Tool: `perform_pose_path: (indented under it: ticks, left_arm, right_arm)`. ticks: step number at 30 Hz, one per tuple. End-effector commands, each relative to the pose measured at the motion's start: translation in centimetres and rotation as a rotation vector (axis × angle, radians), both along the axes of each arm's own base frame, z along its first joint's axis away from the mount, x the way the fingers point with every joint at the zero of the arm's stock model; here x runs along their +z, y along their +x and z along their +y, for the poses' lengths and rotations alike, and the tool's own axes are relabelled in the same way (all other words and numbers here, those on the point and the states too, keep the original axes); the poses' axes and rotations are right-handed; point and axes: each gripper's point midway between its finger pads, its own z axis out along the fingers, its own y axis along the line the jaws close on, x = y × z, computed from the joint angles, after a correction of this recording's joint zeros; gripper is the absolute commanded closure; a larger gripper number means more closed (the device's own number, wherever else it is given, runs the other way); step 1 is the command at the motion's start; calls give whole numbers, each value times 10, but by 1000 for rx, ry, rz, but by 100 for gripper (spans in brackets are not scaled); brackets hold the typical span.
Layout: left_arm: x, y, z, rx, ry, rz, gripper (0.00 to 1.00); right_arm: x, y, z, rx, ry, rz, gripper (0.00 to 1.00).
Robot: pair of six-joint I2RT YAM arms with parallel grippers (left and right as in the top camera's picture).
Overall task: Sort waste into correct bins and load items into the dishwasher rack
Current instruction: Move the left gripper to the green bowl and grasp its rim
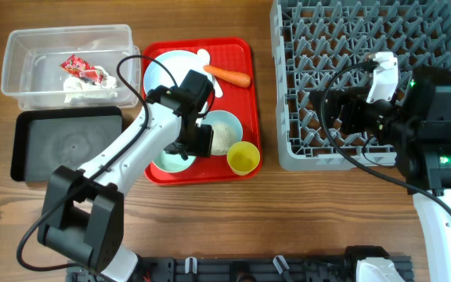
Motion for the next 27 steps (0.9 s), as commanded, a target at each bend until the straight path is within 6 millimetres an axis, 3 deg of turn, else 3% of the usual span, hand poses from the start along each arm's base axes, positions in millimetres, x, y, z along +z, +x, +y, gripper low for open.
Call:
perform_pose_path:
  ticks: [1, 6, 15, 20, 24, 27]
  left_arm:
    - [-21, -6, 6, -49, 15, -11, 41]
    - [-29, -9, 8, -49, 17, -8, 57]
    - [-23, 0, 3, -36, -4, -41, 58]
    - [13, 6, -3, 10, -38, -68, 57]
    - [48, -3, 1, 6, -43, -78, 38]
    - [52, -6, 3, 12, -46, -81, 40]
  right_arm:
    - [6, 3, -2, -16, 6, -8, 0]
    - [5, 3, -2, -16, 6, -5, 0]
    - [5, 3, -2, -16, 6, -4, 0]
    - [5, 3, -2, -16, 6, -4, 0]
    - [6, 3, -2, -16, 6, -7, 0]
    - [6, 4, -2, -17, 7, -9, 0]
